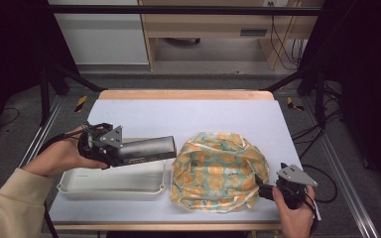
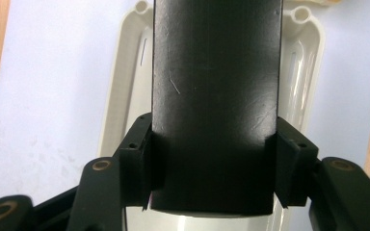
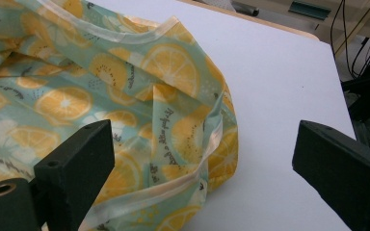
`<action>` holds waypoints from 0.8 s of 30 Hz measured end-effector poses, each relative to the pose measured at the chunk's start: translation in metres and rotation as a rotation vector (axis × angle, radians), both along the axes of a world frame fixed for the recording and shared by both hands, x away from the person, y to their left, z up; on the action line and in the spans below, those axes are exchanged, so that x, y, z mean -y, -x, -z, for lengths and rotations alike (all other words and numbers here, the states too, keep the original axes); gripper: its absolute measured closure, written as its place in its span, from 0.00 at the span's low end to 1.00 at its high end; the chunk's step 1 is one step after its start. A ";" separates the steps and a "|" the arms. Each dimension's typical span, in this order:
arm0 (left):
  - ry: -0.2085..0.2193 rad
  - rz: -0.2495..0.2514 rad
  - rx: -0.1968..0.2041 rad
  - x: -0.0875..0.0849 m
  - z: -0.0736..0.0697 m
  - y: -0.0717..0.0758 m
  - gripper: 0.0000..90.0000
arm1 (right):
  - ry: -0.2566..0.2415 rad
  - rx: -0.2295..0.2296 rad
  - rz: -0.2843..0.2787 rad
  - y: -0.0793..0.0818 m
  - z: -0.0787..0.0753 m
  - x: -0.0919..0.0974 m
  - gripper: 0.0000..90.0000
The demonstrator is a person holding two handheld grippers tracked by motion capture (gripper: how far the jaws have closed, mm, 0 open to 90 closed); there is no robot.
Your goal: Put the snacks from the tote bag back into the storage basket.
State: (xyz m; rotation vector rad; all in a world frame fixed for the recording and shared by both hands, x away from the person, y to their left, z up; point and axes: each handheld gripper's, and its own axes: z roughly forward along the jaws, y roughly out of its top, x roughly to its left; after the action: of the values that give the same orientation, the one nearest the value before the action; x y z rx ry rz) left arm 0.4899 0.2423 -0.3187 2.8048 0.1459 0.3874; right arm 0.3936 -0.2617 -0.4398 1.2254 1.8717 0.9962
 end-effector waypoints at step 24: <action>-0.001 -0.033 0.007 -0.048 0.024 0.011 0.48 | -0.053 -0.025 0.023 0.001 0.008 0.004 0.08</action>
State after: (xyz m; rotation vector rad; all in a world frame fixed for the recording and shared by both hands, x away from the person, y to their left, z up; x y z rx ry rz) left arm 0.4787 0.2902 -0.3422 2.8053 0.1905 0.4045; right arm 0.3928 -0.2662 -0.4477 1.2930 1.8572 1.0291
